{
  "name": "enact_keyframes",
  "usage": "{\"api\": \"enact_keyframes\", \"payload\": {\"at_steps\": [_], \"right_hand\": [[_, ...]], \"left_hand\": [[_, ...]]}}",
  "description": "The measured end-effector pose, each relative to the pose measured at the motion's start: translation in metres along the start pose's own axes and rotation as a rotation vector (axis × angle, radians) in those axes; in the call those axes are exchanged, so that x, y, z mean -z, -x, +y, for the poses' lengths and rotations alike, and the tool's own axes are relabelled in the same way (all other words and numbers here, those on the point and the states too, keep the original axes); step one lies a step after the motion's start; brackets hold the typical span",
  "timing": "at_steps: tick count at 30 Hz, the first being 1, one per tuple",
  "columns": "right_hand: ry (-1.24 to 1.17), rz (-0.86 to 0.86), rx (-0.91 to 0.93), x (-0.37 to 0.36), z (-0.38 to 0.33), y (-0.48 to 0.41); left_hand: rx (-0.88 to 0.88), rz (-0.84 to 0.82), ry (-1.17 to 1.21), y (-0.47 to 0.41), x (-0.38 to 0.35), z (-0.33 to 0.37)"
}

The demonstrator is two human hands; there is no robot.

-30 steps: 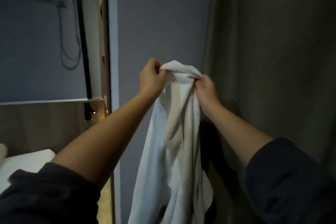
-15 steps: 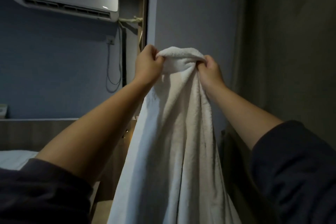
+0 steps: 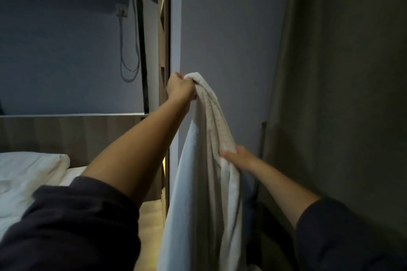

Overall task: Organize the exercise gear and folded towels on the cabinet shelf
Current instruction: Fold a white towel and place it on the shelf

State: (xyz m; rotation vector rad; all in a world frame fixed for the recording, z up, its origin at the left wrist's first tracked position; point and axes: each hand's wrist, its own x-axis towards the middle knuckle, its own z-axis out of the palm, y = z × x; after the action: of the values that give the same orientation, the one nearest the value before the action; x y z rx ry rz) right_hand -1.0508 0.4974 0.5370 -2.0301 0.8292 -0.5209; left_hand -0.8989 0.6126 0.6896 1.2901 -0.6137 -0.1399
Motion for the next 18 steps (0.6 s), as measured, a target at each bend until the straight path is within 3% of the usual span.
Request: {"api": "enact_keyframes", "payload": {"at_steps": [2, 4, 7, 13, 18], "right_hand": [[0.06, -0.047, -0.145, -0.007, 0.041, 0.006], [0.1, 0.084, -0.206, -0.006, 0.062, 0.008], [-0.069, 0.297, -0.23, 0.006, 0.049, 0.003], [-0.38, 0.385, -0.042, 0.045, -0.033, -0.01], [-0.461, 0.362, 0.119, 0.061, -0.076, -0.011]], "left_hand": [[-0.001, 0.021, 0.057, -0.002, -0.001, -0.009], [-0.041, 0.051, 0.07, -0.004, -0.002, -0.017], [-0.108, 0.084, -0.015, -0.007, -0.004, -0.028], [-0.055, -0.093, -0.134, -0.014, -0.008, -0.053], [-0.073, -0.2, -0.2, 0.0, -0.022, -0.073]]}}
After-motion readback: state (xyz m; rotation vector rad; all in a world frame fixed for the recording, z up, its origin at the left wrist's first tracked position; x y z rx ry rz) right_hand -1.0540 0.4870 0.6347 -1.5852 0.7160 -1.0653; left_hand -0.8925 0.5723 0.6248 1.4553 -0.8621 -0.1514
